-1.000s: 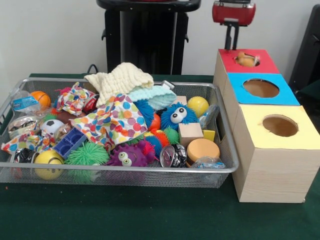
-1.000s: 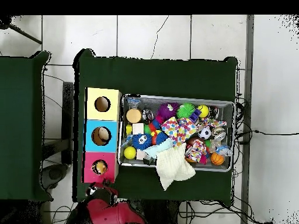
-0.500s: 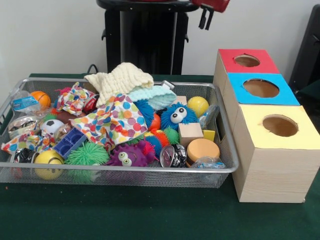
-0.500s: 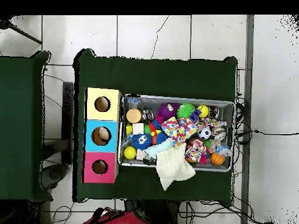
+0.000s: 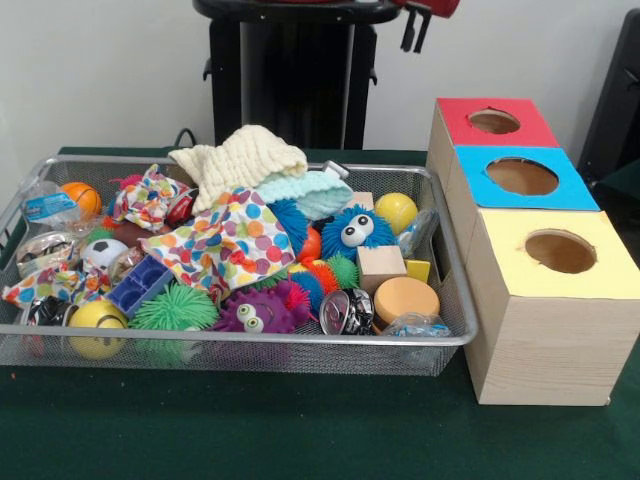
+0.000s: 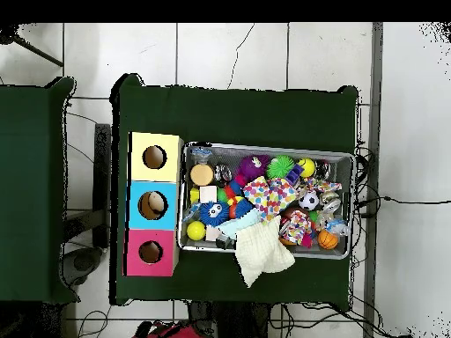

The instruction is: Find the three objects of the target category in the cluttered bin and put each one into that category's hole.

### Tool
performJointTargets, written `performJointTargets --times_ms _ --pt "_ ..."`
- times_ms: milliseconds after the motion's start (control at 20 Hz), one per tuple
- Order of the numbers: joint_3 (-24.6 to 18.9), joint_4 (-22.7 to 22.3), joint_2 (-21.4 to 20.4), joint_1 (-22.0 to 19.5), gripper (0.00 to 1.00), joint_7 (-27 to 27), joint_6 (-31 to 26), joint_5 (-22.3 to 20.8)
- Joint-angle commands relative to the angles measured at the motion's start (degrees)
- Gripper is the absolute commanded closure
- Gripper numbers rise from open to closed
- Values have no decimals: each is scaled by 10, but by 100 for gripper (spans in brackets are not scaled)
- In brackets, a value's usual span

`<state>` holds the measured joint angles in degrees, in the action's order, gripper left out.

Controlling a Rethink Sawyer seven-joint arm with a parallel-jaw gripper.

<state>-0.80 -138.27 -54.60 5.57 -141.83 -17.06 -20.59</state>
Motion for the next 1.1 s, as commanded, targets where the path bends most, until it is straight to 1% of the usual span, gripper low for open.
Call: performJointTargets --times_ms 50,200,250,300,400,550,750,950,1100 --pt "35 41 -68 161 100 -127 -85 42" --pt "134 117 -15 296 100 -240 -60 50" --pt "159 135 5 331 100 -266 -50 66" --pt "190 156 30 367 100 -283 -39 83" --pt "214 180 55 402 100 -285 -29 120" --pt "226 197 78 420 100 -273 -23 164" --pt "240 193 99 443 100 -274 10 213" --pt "257 198 99 475 100 -263 22 232" --pt "273 205 96 495 100 -253 13 238"
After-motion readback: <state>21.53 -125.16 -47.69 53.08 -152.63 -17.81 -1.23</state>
